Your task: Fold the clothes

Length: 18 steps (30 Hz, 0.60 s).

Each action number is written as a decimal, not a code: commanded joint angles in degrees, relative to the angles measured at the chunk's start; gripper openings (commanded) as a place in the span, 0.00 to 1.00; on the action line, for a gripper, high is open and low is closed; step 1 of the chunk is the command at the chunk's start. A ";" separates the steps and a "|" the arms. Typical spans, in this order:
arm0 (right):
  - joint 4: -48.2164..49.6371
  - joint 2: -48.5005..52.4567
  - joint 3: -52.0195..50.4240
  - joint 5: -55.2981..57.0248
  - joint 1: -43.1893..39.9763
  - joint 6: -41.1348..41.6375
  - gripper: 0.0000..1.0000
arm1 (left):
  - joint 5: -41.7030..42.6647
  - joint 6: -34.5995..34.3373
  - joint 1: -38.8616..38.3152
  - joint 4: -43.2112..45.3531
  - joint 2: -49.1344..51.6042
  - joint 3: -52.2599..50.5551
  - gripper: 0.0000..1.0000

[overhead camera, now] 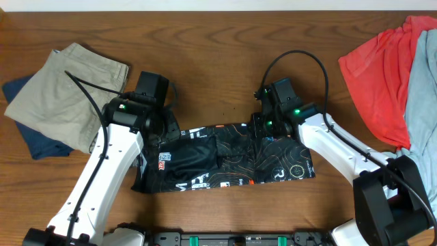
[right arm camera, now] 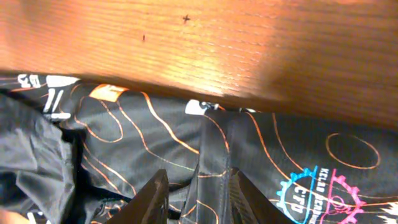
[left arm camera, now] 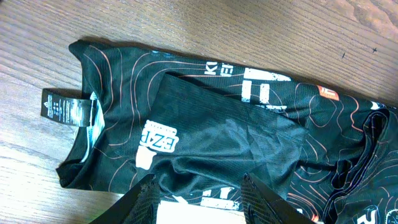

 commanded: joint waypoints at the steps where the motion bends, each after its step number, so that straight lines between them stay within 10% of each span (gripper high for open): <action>1: -1.03 0.00 0.87 -1.42 -0.33 -2.64 0.33 | -1.18 0.37 0.20 -0.48 -0.09 0.02 0.45; 18: -22.95 -13.14 0.87 10.67 -9.75 -2.60 0.42 | -5.38 7.43 4.85 -2.91 1.66 -5.07 0.74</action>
